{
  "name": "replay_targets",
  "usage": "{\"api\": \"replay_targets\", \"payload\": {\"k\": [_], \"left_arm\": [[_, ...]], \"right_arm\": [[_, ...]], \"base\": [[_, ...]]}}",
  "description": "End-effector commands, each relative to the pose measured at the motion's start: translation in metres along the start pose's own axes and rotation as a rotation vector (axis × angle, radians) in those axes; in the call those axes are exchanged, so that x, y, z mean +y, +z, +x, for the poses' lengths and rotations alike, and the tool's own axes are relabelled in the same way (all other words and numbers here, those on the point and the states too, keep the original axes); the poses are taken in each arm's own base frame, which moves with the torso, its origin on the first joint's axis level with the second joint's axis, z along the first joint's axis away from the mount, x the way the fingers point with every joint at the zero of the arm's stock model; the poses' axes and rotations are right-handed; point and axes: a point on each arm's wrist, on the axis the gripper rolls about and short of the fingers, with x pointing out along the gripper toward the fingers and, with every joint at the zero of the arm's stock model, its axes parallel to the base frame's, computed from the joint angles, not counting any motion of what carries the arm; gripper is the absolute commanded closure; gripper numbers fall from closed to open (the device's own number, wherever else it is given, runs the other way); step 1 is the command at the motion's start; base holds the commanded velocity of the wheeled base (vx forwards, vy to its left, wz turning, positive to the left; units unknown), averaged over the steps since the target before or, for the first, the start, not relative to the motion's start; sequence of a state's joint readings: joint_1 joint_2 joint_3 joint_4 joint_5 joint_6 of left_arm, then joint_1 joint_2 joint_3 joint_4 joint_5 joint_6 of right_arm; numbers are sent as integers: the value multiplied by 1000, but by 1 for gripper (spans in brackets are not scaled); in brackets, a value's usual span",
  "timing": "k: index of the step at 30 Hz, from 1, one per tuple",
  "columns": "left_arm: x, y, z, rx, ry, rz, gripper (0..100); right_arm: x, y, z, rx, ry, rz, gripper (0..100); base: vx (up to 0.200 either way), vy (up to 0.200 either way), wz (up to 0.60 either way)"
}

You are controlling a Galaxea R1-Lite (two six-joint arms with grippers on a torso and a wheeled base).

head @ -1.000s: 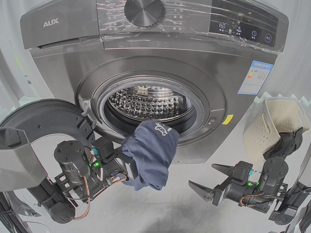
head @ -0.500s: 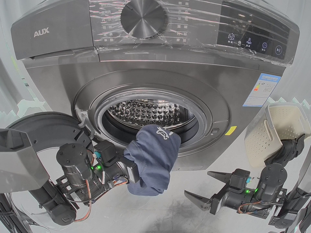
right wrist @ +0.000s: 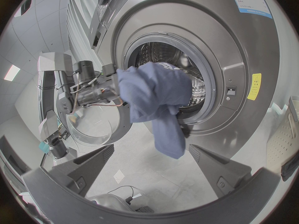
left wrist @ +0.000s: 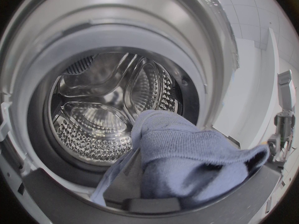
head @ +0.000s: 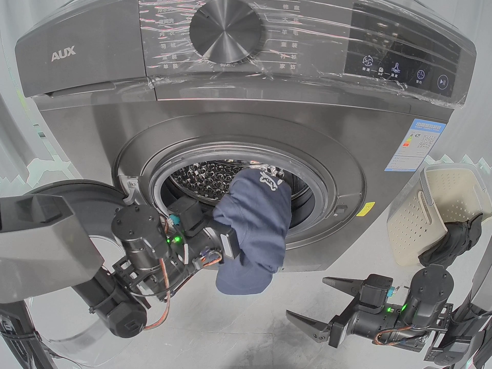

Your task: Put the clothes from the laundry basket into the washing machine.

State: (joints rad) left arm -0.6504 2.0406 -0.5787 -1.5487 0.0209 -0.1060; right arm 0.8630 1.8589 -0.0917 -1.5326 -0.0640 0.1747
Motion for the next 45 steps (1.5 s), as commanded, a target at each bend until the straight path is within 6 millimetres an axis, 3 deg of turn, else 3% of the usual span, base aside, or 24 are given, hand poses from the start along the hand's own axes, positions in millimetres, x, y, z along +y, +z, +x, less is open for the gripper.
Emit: {"api": "replay_targets", "payload": {"k": [1,11,20,29,32,38,39,45], "left_arm": [[21,-30,46,-13,38,-19,100],[51,-40,101,-155,94,-22,100],[60,-46,140,-193,112,-20,100],[75,-27,166,-196,199,-34,100],[90,-21,179,-240,288,-37,100],[92,-21,177,-230,304,-44,100],[91,-22,176,-221,303,-50,0],[74,-20,158,-132,281,-111,0]], "right_arm": [[1,0,0,-1,5,-1,0],[1,-1,1,1,6,0,0],[2,-4,3,14,8,-2,0],[3,-7,4,32,13,3,0],[5,-8,4,34,17,1,0],[5,-9,5,38,16,1,0],[4,-9,5,41,15,2,0],[4,-10,5,43,15,2,0]], "base": [[0,0,0],[0,0,0],[0,0,0],[0,0,0],[0,0,0],[0,0,0],[0,0,0],[0,0,0]]}}
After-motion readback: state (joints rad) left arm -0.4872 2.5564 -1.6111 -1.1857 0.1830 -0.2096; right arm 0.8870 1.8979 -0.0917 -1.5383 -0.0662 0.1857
